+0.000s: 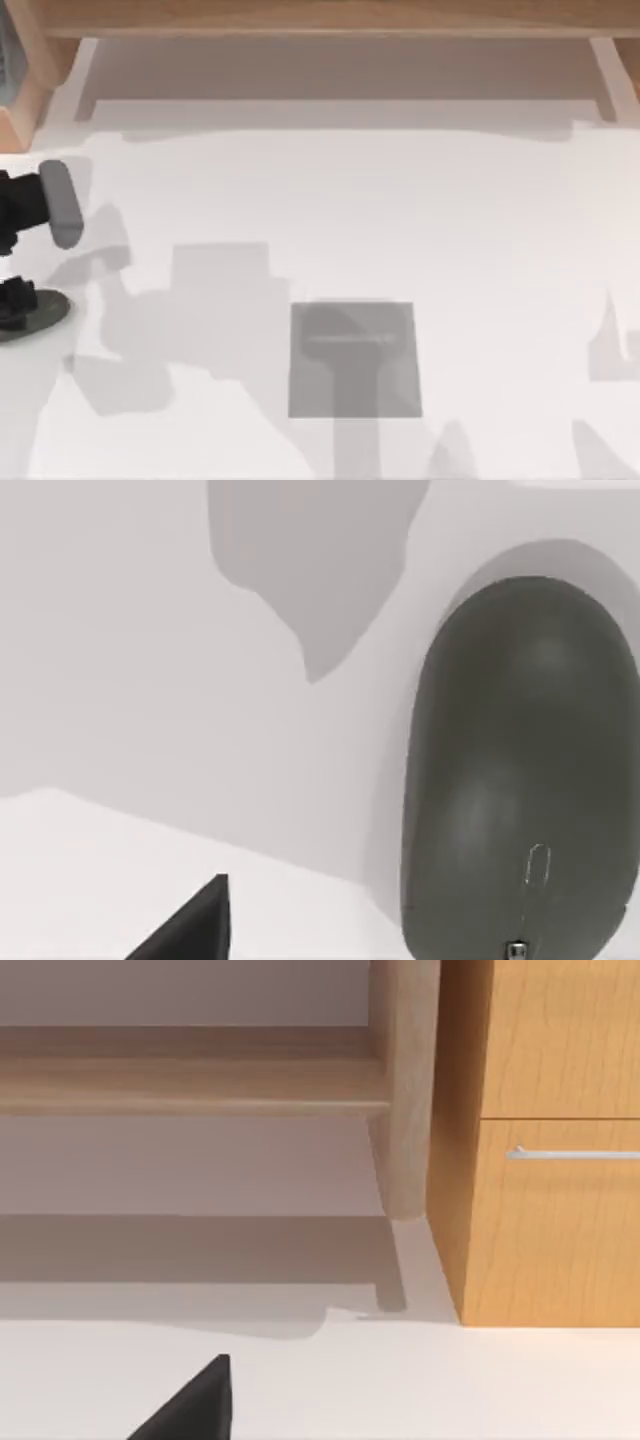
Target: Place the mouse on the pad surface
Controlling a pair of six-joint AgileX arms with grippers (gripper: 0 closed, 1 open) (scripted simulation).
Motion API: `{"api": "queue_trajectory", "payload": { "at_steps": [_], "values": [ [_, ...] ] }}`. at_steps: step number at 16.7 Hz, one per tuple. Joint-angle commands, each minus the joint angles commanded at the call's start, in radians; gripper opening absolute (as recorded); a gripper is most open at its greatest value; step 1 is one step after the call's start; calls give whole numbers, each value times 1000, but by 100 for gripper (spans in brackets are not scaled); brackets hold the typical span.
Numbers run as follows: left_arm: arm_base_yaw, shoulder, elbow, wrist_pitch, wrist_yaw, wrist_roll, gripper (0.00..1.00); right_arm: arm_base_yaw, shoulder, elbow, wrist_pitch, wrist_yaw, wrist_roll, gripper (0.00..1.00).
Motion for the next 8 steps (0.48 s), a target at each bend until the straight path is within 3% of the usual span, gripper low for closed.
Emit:
{"api": "queue_trajectory", "payload": {
  "at_steps": [4,8],
  "values": [
    [2,74,-100,178,0,4,100,0,0,0,0,0,0,100],
    [3,93,-125,216,0,5,100,0,0,0,0,0,0,100]
  ]
}}
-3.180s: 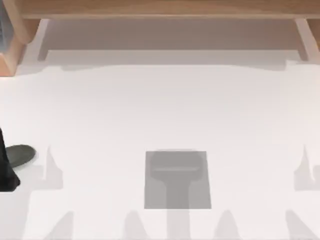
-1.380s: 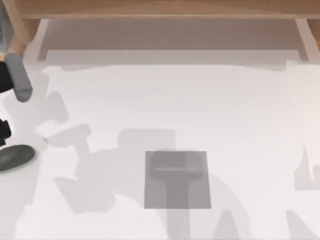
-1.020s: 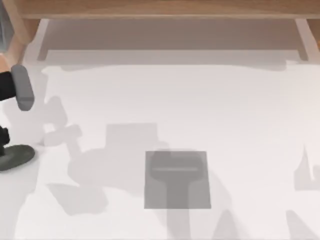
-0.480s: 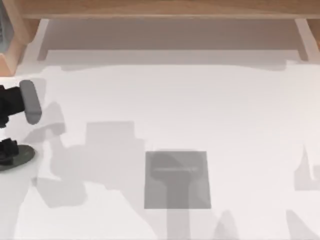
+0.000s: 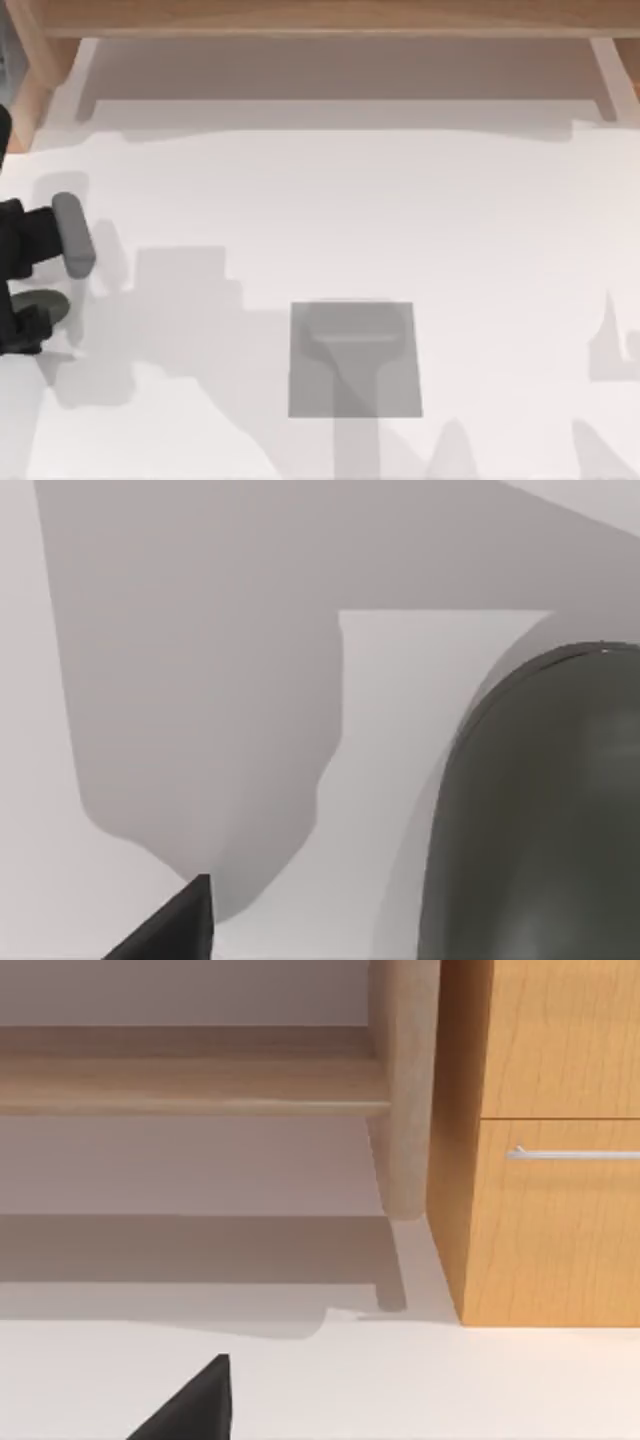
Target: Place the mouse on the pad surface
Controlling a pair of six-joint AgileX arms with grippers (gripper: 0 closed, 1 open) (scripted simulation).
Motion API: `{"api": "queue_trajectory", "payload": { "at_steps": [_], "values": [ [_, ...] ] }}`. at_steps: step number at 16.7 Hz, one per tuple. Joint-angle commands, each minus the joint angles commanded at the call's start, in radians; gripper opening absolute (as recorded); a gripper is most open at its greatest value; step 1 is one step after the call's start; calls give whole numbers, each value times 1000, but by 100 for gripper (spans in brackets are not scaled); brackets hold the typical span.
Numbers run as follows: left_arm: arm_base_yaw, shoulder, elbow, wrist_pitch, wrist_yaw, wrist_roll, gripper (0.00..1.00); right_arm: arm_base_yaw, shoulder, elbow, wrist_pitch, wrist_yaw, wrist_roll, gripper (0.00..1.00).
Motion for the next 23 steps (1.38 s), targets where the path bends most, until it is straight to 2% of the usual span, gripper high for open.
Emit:
{"api": "queue_trajectory", "payload": {
  "at_steps": [2,15,23],
  "values": [
    [0,0,0,0,0,0,100,0,0,0,0,0,0,100],
    [0,0,0,0,0,0,2,0,0,0,0,0,0,100],
    [0,0,0,0,0,0,0,0,0,0,0,0,0,100]
  ]
}}
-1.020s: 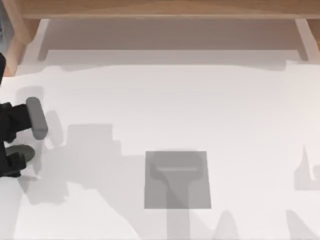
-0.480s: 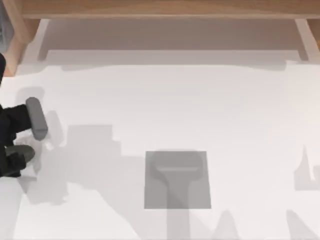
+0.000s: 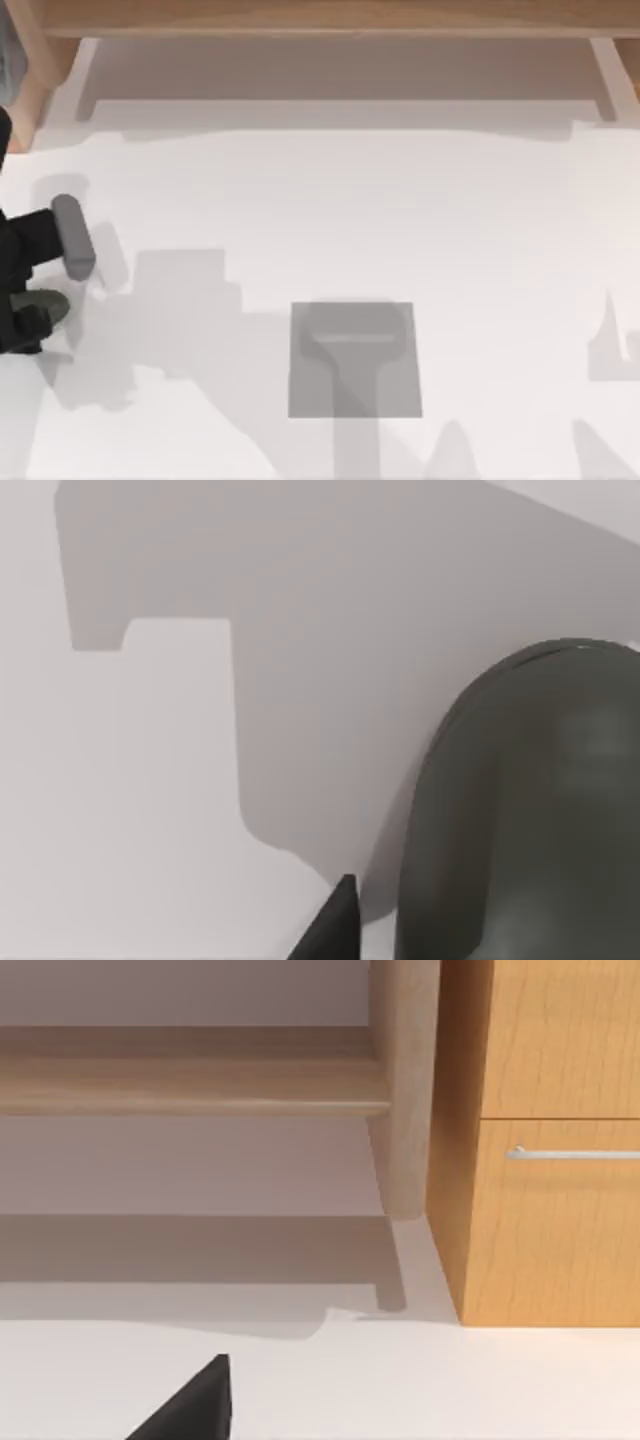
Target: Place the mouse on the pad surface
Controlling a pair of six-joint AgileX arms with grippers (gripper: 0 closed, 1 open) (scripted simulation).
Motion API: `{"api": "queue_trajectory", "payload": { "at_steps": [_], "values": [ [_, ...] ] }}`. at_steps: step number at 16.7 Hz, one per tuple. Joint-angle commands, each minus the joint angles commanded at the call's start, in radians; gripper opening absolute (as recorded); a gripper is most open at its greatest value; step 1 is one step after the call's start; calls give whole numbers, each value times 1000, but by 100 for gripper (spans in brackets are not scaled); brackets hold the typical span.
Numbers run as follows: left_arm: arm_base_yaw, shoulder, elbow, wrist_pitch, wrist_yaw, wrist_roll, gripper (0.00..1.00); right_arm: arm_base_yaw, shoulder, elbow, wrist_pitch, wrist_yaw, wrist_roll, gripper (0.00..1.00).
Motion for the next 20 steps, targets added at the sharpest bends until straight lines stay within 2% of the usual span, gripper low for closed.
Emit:
{"api": "queue_trajectory", "payload": {
  "at_steps": [5,11,18,20],
  "values": [
    [-6,-71,66,-124,9,-11,0,0,0,0,0,0,0,100],
    [-7,-165,229,-399,8,-18,0,0,0,0,0,0,0,100],
    [-7,-181,256,-429,8,-18,0,0,0,0,0,0,0,100],
    [-38,-165,274,-433,7,16,0,0,0,0,0,0,0,100]
  ]
}}
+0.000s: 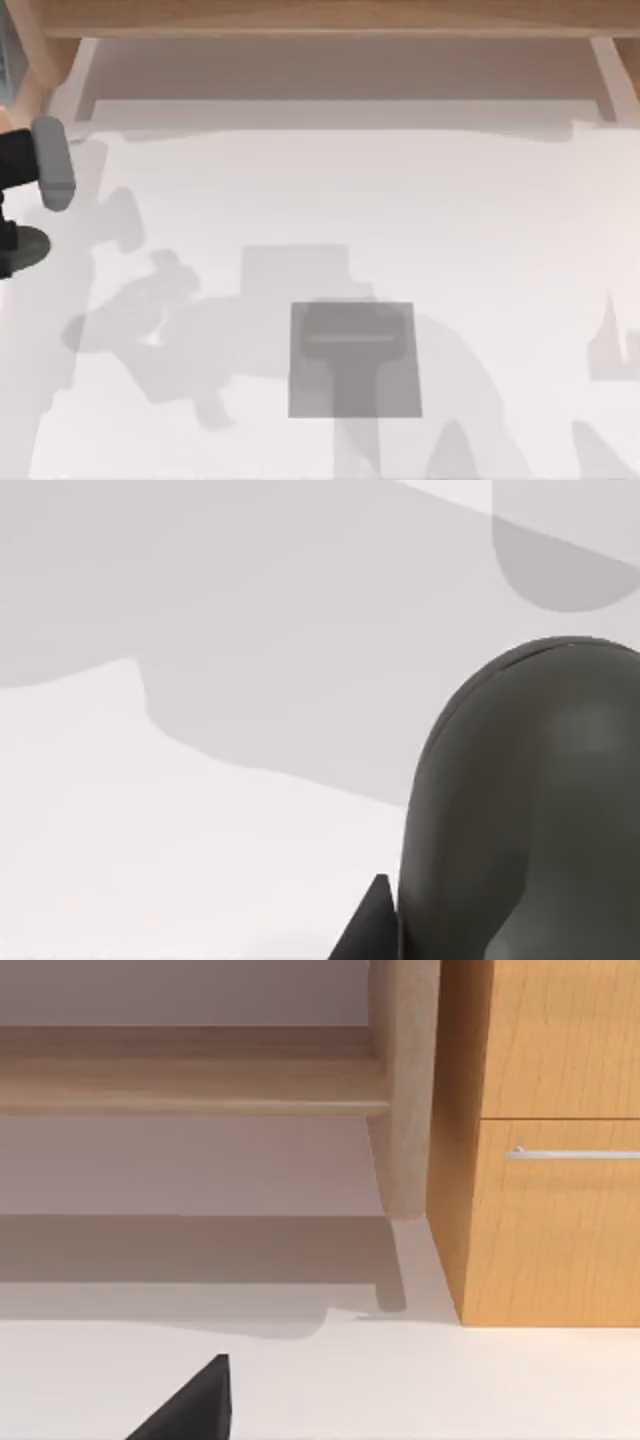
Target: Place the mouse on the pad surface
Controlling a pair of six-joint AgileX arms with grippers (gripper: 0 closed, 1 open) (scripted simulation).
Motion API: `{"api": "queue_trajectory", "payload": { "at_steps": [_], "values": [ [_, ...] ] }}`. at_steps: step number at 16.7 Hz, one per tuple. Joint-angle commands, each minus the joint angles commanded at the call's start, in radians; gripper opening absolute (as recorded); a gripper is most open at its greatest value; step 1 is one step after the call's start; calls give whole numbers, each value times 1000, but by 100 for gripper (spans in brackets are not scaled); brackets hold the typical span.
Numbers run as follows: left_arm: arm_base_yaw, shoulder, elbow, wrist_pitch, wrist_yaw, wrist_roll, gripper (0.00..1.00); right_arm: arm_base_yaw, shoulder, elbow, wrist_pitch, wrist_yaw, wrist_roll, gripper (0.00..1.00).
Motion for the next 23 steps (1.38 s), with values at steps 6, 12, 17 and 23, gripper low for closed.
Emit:
{"api": "queue_trajectory", "payload": {
  "at_steps": [6,12,17,23],
  "values": [
    [-278,130,131,-28,-1,356,0,0,0,0,0,0,0,100],
    [-642,274,279,-48,-3,879,0,0,0,0,0,0,0,100],
    [-830,327,353,-42,-11,1085,0,0,0,0,0,0,0,100],
    [-838,326,354,-40,-10,1097,0,0,0,0,0,0,0,100]
  ]
}}
